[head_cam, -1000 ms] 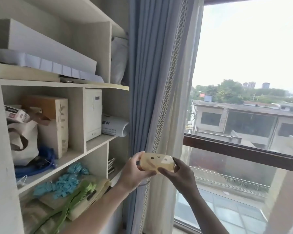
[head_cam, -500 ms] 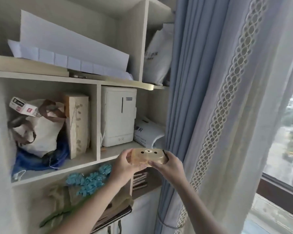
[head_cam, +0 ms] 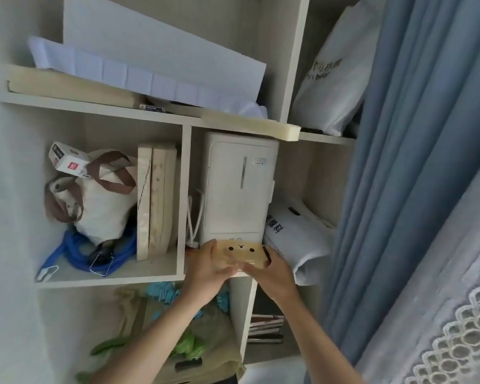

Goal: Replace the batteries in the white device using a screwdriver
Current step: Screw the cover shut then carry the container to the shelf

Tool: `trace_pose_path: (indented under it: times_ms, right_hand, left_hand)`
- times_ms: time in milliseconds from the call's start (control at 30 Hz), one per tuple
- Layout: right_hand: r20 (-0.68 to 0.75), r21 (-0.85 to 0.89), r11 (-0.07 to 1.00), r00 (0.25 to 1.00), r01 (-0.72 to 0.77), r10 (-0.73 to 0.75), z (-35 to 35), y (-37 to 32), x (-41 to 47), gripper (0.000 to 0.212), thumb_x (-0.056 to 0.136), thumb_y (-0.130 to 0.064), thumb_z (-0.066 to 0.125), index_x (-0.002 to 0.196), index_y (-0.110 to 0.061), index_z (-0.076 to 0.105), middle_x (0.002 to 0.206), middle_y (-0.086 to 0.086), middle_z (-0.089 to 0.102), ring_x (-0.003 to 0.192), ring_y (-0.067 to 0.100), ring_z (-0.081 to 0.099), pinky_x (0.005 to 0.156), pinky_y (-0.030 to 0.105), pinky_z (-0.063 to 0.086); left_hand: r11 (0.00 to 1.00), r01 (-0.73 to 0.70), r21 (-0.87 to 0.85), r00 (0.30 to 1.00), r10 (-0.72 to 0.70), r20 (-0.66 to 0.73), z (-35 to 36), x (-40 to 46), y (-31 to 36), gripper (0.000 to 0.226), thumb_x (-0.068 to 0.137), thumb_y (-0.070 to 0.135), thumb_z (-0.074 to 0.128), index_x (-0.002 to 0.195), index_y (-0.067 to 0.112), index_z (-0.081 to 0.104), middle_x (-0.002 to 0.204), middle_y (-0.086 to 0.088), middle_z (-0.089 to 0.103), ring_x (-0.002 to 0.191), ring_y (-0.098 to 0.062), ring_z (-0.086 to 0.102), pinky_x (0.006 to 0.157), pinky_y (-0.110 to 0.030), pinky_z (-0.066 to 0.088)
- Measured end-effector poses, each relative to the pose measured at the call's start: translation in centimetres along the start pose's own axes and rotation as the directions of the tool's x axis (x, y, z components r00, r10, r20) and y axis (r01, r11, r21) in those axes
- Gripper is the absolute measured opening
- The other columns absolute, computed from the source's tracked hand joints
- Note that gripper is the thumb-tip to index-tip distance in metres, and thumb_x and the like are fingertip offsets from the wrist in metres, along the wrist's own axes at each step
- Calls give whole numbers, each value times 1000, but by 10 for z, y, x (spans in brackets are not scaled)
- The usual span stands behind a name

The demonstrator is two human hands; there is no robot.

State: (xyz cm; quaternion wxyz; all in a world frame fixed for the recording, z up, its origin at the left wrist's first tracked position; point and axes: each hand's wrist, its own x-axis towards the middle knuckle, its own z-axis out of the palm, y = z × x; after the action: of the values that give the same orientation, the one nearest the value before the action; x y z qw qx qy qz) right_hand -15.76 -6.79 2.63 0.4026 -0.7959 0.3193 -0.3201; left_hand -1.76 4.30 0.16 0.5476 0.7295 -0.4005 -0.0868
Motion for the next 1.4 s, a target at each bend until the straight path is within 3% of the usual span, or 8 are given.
trace_pose_path:
  times_ms: [233,333,433,600,733,867,1067,1400]
  right_hand:
    - [113,80,996,992,42,-51,14,22,51,46,60,-40,92,97,-36,64,94,-16,74,86,-6,68,72,13,52]
    - [158,11,996,983,91,-92,14,29,65,60,54,-52,87,106,-32,65,95,-16,72,87,-1,67,69,13,52]
    - [183,-17,993,977,113,-108,13,36,78,52,59,-44,85,104,-23,67,92,-14,71,86,6,68,69,13,53]
    - [217,-78,987,969,139,-119,18,46,88,66,54,-63,73,108,-24,66,99,-8,71,95,13,66,83,38,58]
    - [232,-135,973,960,189,-155,15,46,88,71,61,-62,74,117,-19,63,109,-5,65,104,15,59,92,32,51]
    - [219,-178,969,967,173,-133,19,53,88,76,62,-66,70,118,-17,57,115,-1,57,114,18,53,95,28,44]
    - [148,-478,852,976,211,-159,20,53,85,93,64,-89,47,122,-16,52,127,4,53,122,25,47,102,38,38]
    - [113,-507,840,981,194,-158,24,52,83,84,69,-84,51,122,-18,53,129,3,55,121,25,48,102,37,38]
  left_hand:
    - [948,15,317,991,29,-133,11,21,-2,37,68,48,82,93,33,60,90,20,62,96,-5,57,88,-31,47]
    - [929,69,363,990,-18,-142,18,31,-16,38,63,54,78,93,39,61,91,20,66,94,-7,62,84,-36,55]
    - [901,139,412,980,-66,-187,27,36,-21,40,63,51,79,96,39,59,94,20,65,94,-9,63,80,-35,57]
    - [881,243,405,961,-160,-227,31,46,-47,43,63,59,74,98,41,57,100,16,64,93,-7,64,76,-34,60]
    - [886,276,373,954,-207,-215,29,45,-35,55,65,47,71,115,31,57,113,4,57,105,-18,60,87,-39,57]
    - [876,290,386,953,-228,-199,28,43,-23,44,70,40,73,110,25,62,105,5,53,104,-20,56,93,-44,52]
    - [881,276,384,958,-219,-186,28,39,-16,55,76,45,77,123,23,58,118,0,48,112,-16,45,90,-28,39]
    - [885,303,353,945,-233,-227,30,36,-18,72,62,67,73,122,31,55,127,1,52,123,-23,48,97,-42,48]
